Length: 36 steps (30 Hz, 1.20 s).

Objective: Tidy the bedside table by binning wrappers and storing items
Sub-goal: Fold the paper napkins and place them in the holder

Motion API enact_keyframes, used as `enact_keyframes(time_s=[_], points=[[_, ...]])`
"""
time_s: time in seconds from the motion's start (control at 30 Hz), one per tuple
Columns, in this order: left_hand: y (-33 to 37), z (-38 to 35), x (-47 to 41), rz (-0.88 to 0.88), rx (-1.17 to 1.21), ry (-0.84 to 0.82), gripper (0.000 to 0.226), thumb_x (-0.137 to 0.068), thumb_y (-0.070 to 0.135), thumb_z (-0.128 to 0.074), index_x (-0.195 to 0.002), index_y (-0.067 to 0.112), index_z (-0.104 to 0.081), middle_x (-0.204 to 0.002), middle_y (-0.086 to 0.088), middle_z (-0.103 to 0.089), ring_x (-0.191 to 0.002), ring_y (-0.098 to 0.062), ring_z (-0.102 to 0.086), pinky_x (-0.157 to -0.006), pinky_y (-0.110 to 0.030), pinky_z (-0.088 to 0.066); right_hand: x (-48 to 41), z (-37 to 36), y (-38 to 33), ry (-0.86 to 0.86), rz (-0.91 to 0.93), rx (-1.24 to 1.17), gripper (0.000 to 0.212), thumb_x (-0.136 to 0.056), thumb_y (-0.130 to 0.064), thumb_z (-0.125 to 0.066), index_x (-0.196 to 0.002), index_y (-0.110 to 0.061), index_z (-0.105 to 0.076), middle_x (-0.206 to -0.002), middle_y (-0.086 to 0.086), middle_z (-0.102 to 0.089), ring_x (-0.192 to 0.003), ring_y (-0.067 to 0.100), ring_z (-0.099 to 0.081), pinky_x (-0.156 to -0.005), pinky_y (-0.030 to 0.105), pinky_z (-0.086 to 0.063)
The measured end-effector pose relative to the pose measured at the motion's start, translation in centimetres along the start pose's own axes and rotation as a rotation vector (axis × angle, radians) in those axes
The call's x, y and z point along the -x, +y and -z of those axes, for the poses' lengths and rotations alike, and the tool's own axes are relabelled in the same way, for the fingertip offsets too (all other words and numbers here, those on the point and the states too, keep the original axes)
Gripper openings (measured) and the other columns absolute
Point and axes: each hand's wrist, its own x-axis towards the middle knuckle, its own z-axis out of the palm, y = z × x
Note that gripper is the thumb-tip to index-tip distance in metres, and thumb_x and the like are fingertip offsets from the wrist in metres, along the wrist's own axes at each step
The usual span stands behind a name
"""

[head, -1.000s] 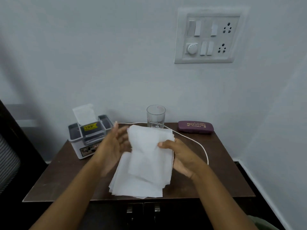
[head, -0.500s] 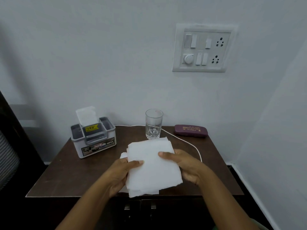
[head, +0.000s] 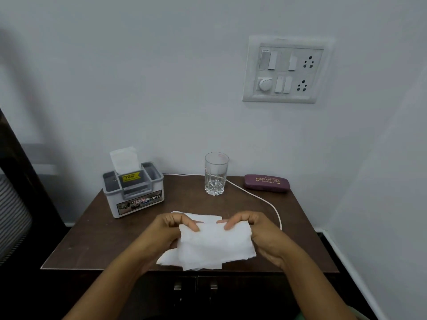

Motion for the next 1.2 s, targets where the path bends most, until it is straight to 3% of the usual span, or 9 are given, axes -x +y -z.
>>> enact_keyframes(time_s=[0.13, 0.23, 0.37, 0.53, 0.63, 0.7, 0.8, 0.93, 1.2], points=[[0.5, 0.0, 1.1, -0.009, 0.198, -0.045, 0.021, -0.091, 0.002, -0.046, -0.099, 0.008, -0.064, -0.106, -0.007, -0.072, -0.083, -0.019, -0.067, -0.060, -0.028, -0.055, 1.0, -0.5, -0.7, -0.002, 0.100, 0.024, 0.041, -0.085, 0.017, -0.043, -0.066, -0.009, -0.069, -0.102, 0.009, -0.073, -0.095, 0.030, -0.068, -0.076, 0.042, -0.058], [1.0, 0.6, 1.5, 0.114, 0.429, -0.098, 0.036, -0.089, 0.024, -0.035, -0.111, 0.006, -0.057, -0.105, -0.016, -0.069, -0.077, -0.025, -0.066, -0.056, -0.030, -0.055, 1.5, -0.8, -1.3, -0.019, 0.208, 0.118, 0.042, -0.081, 0.020, -0.042, -0.062, -0.009, -0.067, -0.103, 0.006, -0.073, -0.097, 0.026, -0.068, -0.074, 0.036, -0.056], [2.5, 0.6, 1.9, 0.185, 0.016, -0.198, 0.062, -0.082, 0.061, -0.052, -0.105, 0.006, -0.068, -0.082, -0.012, -0.067, -0.058, -0.020, -0.062, -0.045, -0.024, -0.048, 1.2, -1.2, -2.3, -0.083, 0.313, 0.253, 0.042, -0.078, 0.023, -0.044, -0.058, -0.008, -0.062, -0.106, 0.005, -0.072, -0.100, 0.017, -0.067, -0.080, 0.028, -0.055], [3.2, 0.5, 2.1, 0.118, -0.328, -0.190, 0.040, -0.064, 0.039, -0.078, -0.090, 0.010, -0.073, -0.097, -0.023, -0.070, -0.080, -0.026, -0.064, -0.071, -0.032, -0.046, 1.1, -1.8, -3.4, -0.119, 0.317, 0.258, 0.039, -0.081, 0.018, -0.050, -0.074, -0.013, -0.071, -0.113, -0.001, -0.070, -0.104, 0.012, -0.065, -0.084, 0.025, -0.053], [2.6, 0.7, 2.6, 0.070, -0.151, -0.063, 0.031, -0.066, 0.034, -0.082, -0.084, 0.011, -0.070, -0.095, -0.017, -0.071, -0.079, -0.023, -0.065, -0.064, -0.028, -0.049, 0.1, -2.8, -3.0, -0.043, 0.202, -0.208, 0.031, -0.095, -0.011, -0.049, -0.121, -0.024, -0.061, -0.122, 0.004, -0.066, -0.106, 0.018, -0.062, -0.080, 0.034, -0.052], [1.9, 0.9, 3.1, 0.024, 0.036, 0.070, 0.036, -0.070, 0.031, -0.074, -0.093, 0.005, -0.067, -0.100, -0.017, -0.071, -0.086, -0.025, -0.064, -0.075, -0.034, -0.051, -0.5, -4.5, -2.0, -0.076, 0.084, -0.436, 0.042, -0.090, -0.040, -0.054, -0.128, -0.021, -0.055, -0.123, 0.012, -0.064, -0.112, 0.029, -0.060, -0.089, 0.045, -0.051], [1.0, 1.5, 3.3, -0.058, 0.196, 0.194, 0.048, -0.070, 0.028, -0.070, -0.103, -0.005, -0.061, -0.105, -0.023, -0.068, -0.090, -0.031, -0.064, -0.086, -0.045, -0.050, -0.8, -8.1, -0.6, -0.093, 0.051, -0.172, 0.049, -0.073, -0.033, -0.073, -0.118, -0.019, -0.057, -0.106, 0.002, -0.072, -0.099, 0.020, -0.069, -0.083, 0.036, -0.056], [1.0, 3.6, 3.4, -0.189, 0.147, 0.262, 0.032, -0.073, 0.020, -0.065, -0.099, 0.000, -0.066, -0.092, -0.012, -0.074, -0.079, -0.019, -0.070, -0.064, -0.026, -0.057, -2.9, -10.9, -0.8, 0.034, 0.214, 0.084, 0.026, -0.080, -0.003, -0.070, -0.098, -0.023, -0.066, -0.096, -0.002, -0.075, -0.089, 0.012, -0.071, -0.073, 0.023, -0.056], [5.6, 11.0, -1.3, -0.479, -0.111, 0.441, 0.010, -0.081, 0.001, -0.064, -0.082, 0.009, -0.069, -0.070, 0.007, -0.074, -0.066, -0.004, -0.069, -0.060, -0.015, -0.053, -12.9, -13.3, -6.3, 0.064, 0.388, 0.406, 0.032, -0.076, -0.008, -0.074, -0.107, -0.014, -0.068, -0.102, 0.002, -0.072, -0.095, 0.015, -0.068, -0.086, 0.036, -0.055]])
